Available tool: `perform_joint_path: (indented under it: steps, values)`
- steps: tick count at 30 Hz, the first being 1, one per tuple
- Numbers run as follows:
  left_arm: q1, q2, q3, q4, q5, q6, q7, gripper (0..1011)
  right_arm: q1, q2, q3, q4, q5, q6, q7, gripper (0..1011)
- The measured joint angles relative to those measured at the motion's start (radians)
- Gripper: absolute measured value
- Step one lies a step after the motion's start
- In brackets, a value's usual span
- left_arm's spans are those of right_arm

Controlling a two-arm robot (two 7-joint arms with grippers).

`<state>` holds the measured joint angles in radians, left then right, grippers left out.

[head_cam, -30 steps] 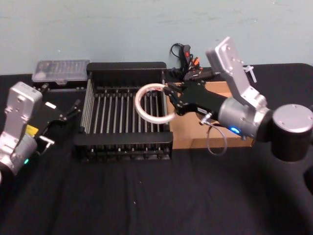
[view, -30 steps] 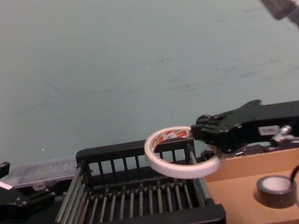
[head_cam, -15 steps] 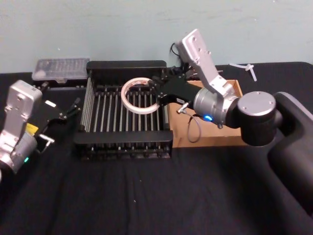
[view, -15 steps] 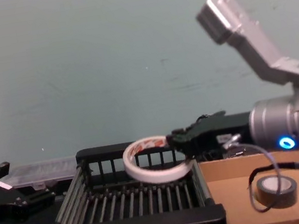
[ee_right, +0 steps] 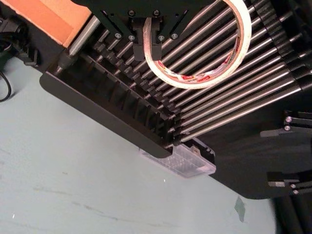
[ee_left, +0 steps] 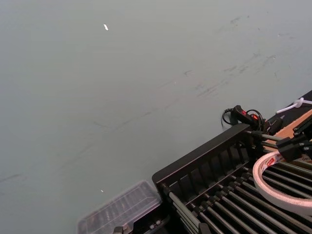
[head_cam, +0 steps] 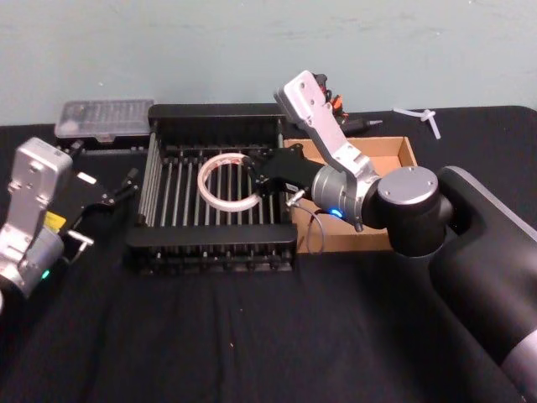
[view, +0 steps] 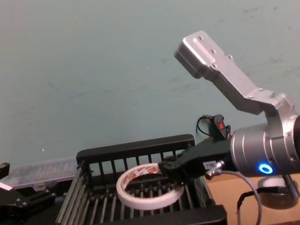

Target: Pick up the white tape and place it into the black box , Pick up the silver tape and place it into the brown box.

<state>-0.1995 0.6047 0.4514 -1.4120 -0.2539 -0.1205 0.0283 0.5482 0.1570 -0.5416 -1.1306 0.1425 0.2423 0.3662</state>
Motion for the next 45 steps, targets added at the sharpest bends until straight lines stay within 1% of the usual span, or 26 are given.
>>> perform_joint_path:
  steps: [12,17,18,19,20,21,24,25,26,27,28,29,30,31,34,35,36,37,39,41,42,45]
  values:
    - [0.000,0.000,0.000,0.000,0.000,0.000,0.000,1001,0.000,0.000,0.001,0.000,-0.001,0.001,-0.001,101]
    - [0.000,0.000,0.000,0.000,0.000,0.000,0.000,1001,0.000,0.001,0.000,-0.002,0.000,0.001,0.000,233]
    - [0.000,0.000,0.000,0.000,0.000,0.000,0.000,1001,-0.001,0.002,0.000,-0.002,0.000,0.001,0.001,233]
    - [0.000,0.000,0.000,0.000,0.000,0.000,0.000,1001,-0.001,0.002,0.000,-0.002,0.000,0.001,0.001,300]
    - [0.000,0.000,0.000,0.000,0.000,0.000,0.000,1001,-0.001,0.002,0.000,-0.002,0.001,0.001,0.001,316]
    - [0.000,0.000,0.000,0.000,0.000,0.000,0.000,1001,-0.001,0.002,0.000,-0.002,0.001,0.001,0.001,370]
    - [0.000,0.000,0.000,0.000,0.000,0.000,0.000,1001,-0.001,0.002,0.000,-0.003,0.001,0.000,0.002,439]
    - [0.000,0.000,0.000,0.000,0.000,0.000,0.000,1001,-0.001,0.002,0.000,-0.003,0.001,0.000,0.002,500]
    - [0.000,0.000,0.000,0.000,0.000,0.000,0.000,1001,-0.001,0.002,0.000,-0.003,0.002,0.000,0.002,513]
    - [0.000,0.000,0.000,0.000,0.000,0.000,0.000,1001,-0.001,0.002,0.000,-0.003,0.002,0.001,0.002,560]
    - [0.000,0.000,0.000,0.000,0.000,0.000,0.000,1001,-0.001,0.002,0.000,-0.003,0.002,0.000,0.002,560]
    - [0.000,0.000,0.000,0.000,0.000,0.000,0.000,1001,-0.001,0.002,0.000,-0.003,0.002,0.000,0.002,620]
    - [0.000,0.000,0.000,0.000,0.000,0.000,0.000,1001,-0.001,0.003,0.000,-0.003,0.002,0.000,0.002,640]
    - [0.000,0.000,0.000,0.000,0.000,0.000,0.000,1001,-0.001,0.003,0.000,-0.003,0.002,0.000,0.002,699]
    - [0.000,0.000,0.000,0.000,0.000,0.000,0.000,1001,-0.001,0.003,0.000,-0.004,0.002,0.000,0.003,767]
    - [0.000,0.000,0.000,0.000,0.000,0.000,0.000,1001,-0.001,0.003,0.000,-0.004,0.003,0.000,0.003,767]
    - [0.000,0.000,0.000,0.000,0.000,0.000,0.000,1001,-0.001,0.003,0.000,-0.004,0.003,0.000,0.003,830]
    - [0.000,0.000,0.000,0.000,0.000,0.000,0.000,1001,-0.001,0.003,0.000,-0.004,0.003,0.000,0.003,847]
    - [0.000,0.000,0.000,0.000,0.000,0.000,0.000,1001,-0.001,0.003,0.000,-0.004,0.003,0.000,0.003,917]
    - [0.000,0.000,0.000,0.000,0.000,0.000,0.000,1001,-0.001,0.003,0.000,-0.004,0.003,0.000,0.003,941]
    - [0.000,0.000,0.000,0.000,0.000,0.000,0.000,1001,-0.001,0.003,0.000,-0.004,0.003,0.000,0.003,993]
    - [0.000,0.000,0.000,0.000,0.000,0.000,0.000,1001,-0.001,0.003,0.000,-0.004,0.003,0.000,0.003,1002]
